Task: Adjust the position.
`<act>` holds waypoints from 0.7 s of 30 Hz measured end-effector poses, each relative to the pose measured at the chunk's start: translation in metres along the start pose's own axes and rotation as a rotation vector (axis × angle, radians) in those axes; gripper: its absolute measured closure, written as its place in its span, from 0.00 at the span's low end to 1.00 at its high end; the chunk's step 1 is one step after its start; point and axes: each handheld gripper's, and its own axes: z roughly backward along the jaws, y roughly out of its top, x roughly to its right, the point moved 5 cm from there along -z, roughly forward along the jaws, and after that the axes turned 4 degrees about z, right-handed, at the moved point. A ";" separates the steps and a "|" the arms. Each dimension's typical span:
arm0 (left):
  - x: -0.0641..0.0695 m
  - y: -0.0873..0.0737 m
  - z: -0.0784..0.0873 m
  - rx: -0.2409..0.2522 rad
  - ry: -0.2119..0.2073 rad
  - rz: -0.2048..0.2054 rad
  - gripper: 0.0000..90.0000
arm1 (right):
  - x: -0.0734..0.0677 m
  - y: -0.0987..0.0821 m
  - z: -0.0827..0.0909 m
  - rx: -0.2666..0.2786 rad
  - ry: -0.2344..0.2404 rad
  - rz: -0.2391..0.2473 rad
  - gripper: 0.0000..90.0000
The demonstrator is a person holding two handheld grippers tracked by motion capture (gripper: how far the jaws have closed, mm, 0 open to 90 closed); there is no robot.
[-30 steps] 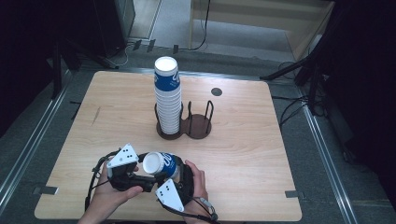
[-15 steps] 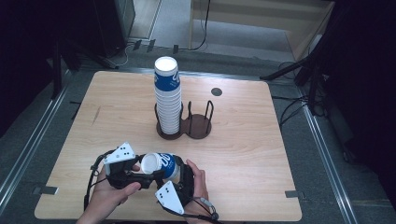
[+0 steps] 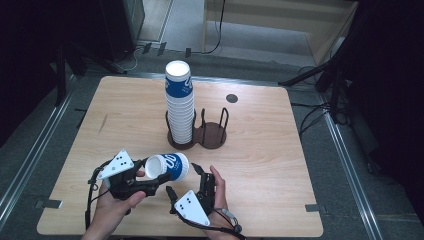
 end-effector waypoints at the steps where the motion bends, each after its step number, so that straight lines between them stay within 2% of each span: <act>1: -0.001 0.000 0.000 0.011 0.034 -0.020 0.30 | 0.001 0.000 0.001 -0.003 0.002 -0.010 0.03; 3: -0.003 0.000 0.001 0.029 0.055 -0.029 0.30 | 0.006 0.000 0.002 0.001 0.000 -0.035 0.03; 7: -0.007 -0.001 0.001 0.044 0.058 -0.030 0.30 | 0.014 -0.002 0.004 0.001 -0.007 -0.095 0.02; 10: -0.011 -0.001 0.001 0.069 0.066 -0.008 0.30 | 0.021 -0.003 0.004 -0.002 -0.020 -0.131 0.02; 13: -0.014 -0.001 0.002 0.093 0.050 0.008 0.30 | 0.026 -0.005 0.006 -0.001 -0.027 -0.182 0.02; 17: -0.017 0.000 0.002 0.176 0.046 0.020 0.30 | 0.030 -0.005 0.007 0.001 -0.019 -0.240 0.02; 21: -0.018 0.000 0.002 0.199 0.053 0.016 0.30 | 0.033 -0.006 0.006 -0.004 -0.020 -0.303 0.03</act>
